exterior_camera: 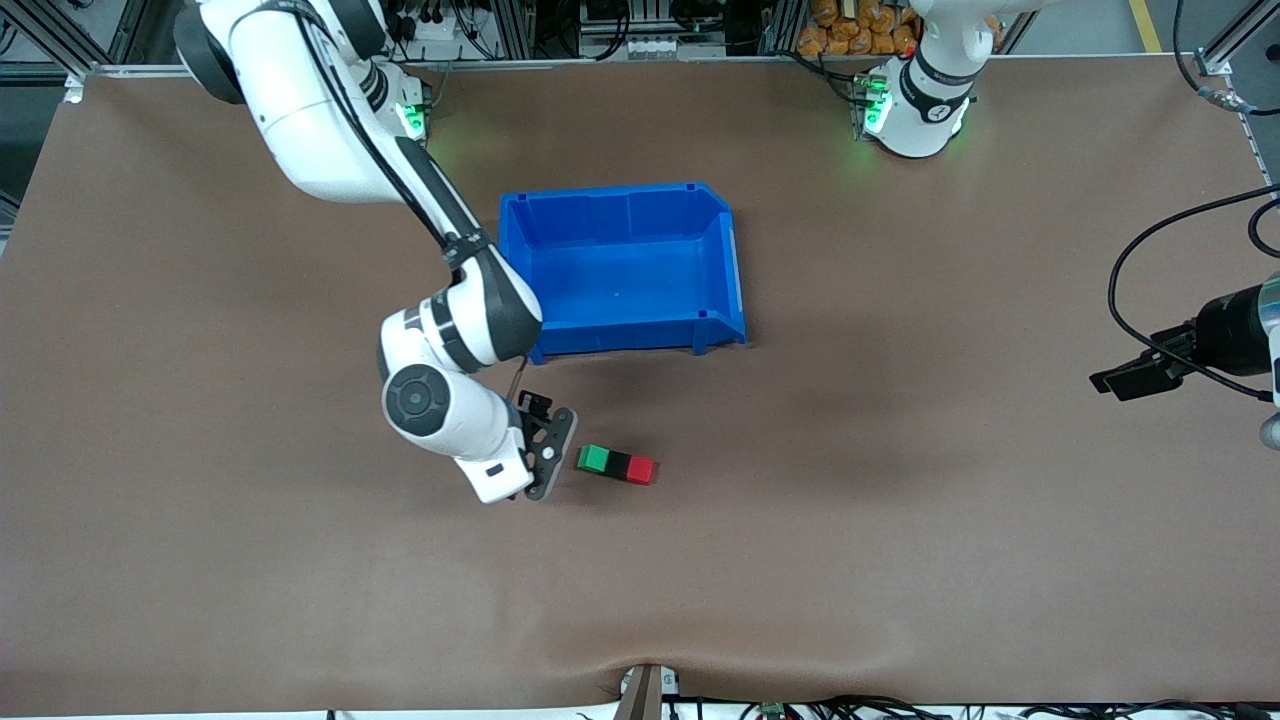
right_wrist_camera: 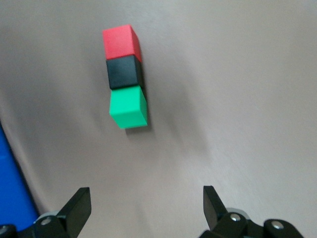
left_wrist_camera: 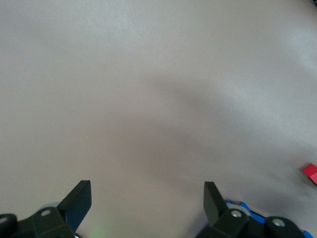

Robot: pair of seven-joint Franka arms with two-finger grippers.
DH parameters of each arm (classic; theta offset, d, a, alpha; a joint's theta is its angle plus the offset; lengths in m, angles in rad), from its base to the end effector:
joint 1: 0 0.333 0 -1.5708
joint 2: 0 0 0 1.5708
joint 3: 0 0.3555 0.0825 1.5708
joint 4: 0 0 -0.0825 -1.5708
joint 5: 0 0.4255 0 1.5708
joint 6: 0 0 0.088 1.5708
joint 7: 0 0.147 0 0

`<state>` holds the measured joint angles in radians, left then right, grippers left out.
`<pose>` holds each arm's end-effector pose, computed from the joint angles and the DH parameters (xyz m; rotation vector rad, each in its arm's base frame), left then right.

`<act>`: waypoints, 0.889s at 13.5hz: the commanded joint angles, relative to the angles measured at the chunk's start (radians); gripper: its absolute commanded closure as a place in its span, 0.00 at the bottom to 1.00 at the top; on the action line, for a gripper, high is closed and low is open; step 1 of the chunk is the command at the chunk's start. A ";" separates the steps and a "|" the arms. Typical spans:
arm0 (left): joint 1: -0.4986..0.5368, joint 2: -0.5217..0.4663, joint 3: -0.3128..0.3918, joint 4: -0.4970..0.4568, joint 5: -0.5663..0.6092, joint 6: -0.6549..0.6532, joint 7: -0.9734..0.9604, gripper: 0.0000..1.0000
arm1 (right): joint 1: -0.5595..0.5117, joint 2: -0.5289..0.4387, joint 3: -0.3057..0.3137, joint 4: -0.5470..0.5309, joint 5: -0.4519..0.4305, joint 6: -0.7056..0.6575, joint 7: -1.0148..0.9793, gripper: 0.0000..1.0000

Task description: Attach green and red cubes to black cube

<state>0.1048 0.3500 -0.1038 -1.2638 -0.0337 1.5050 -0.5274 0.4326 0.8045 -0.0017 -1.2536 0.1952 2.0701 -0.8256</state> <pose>0.6992 0.0076 0.5484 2.9875 0.8145 -0.1880 0.7365 0.3575 0.2493 -2.4856 -1.6363 -0.0674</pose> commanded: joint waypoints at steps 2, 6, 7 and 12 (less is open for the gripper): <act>-0.002 -0.019 -0.052 -0.016 -0.005 -0.014 0.010 0.00 | -0.047 -0.111 0.011 -0.085 -0.007 -0.024 0.094 0.00; -0.001 -0.019 -0.057 -0.020 -0.003 -0.014 0.012 0.00 | -0.086 -0.253 0.011 -0.193 -0.008 -0.034 0.273 0.00; -0.002 -0.019 -0.057 -0.020 -0.003 -0.014 0.009 0.00 | -0.100 -0.284 0.011 -0.205 -0.008 -0.054 0.317 0.00; -0.001 -0.052 -0.059 -0.019 0.000 -0.028 0.035 0.00 | -0.208 -0.430 0.011 -0.204 -0.010 -0.201 0.436 0.00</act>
<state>0.0982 0.3451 -0.1586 -1.2680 -0.0346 1.5017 -0.5217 0.2913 0.4648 -0.0092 -1.4002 0.1944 1.9077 -0.4170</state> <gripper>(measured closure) 0.000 0.000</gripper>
